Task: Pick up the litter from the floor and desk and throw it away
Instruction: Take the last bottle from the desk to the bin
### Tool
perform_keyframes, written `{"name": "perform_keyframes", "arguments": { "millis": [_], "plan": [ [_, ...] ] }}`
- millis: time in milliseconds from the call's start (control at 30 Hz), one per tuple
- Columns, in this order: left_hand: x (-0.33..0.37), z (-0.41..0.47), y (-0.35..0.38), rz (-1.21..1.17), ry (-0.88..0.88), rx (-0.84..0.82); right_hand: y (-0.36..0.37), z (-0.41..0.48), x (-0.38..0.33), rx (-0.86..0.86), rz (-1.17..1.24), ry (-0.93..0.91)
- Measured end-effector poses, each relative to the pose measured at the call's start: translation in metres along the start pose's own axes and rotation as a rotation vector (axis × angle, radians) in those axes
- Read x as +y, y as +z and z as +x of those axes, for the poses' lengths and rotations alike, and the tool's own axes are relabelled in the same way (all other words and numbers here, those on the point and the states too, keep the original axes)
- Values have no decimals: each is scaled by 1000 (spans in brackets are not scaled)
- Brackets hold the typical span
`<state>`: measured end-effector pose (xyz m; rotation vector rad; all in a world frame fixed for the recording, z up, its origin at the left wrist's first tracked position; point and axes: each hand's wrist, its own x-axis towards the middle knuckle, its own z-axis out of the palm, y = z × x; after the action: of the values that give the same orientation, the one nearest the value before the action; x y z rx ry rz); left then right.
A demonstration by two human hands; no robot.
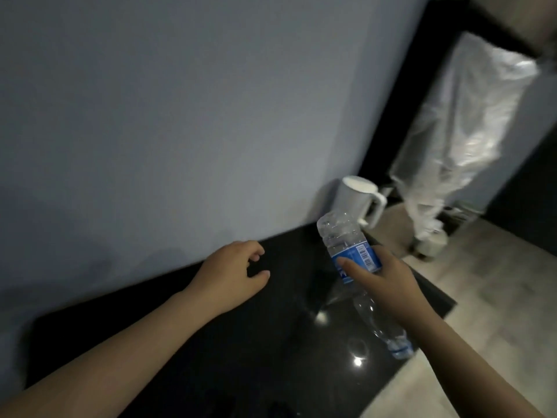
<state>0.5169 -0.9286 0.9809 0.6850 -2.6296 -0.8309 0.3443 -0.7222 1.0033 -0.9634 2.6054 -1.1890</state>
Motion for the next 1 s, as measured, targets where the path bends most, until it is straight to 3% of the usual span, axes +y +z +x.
{"name": "perform_keyframes", "arguments": {
  "millis": [267, 533, 767, 1000],
  "plan": [
    [220, 24, 98, -109, 401, -143, -191, -111, 93, 378, -66, 198],
    [428, -17, 195, -236, 771, -236, -353, -253, 165, 740, -126, 333],
    [543, -51, 258, -233, 988, -349, -427, -329, 216, 965, -109, 428],
    [612, -45, 322, -222, 1087, -423, -469, -346, 271, 997, -89, 508]
  ]
}}
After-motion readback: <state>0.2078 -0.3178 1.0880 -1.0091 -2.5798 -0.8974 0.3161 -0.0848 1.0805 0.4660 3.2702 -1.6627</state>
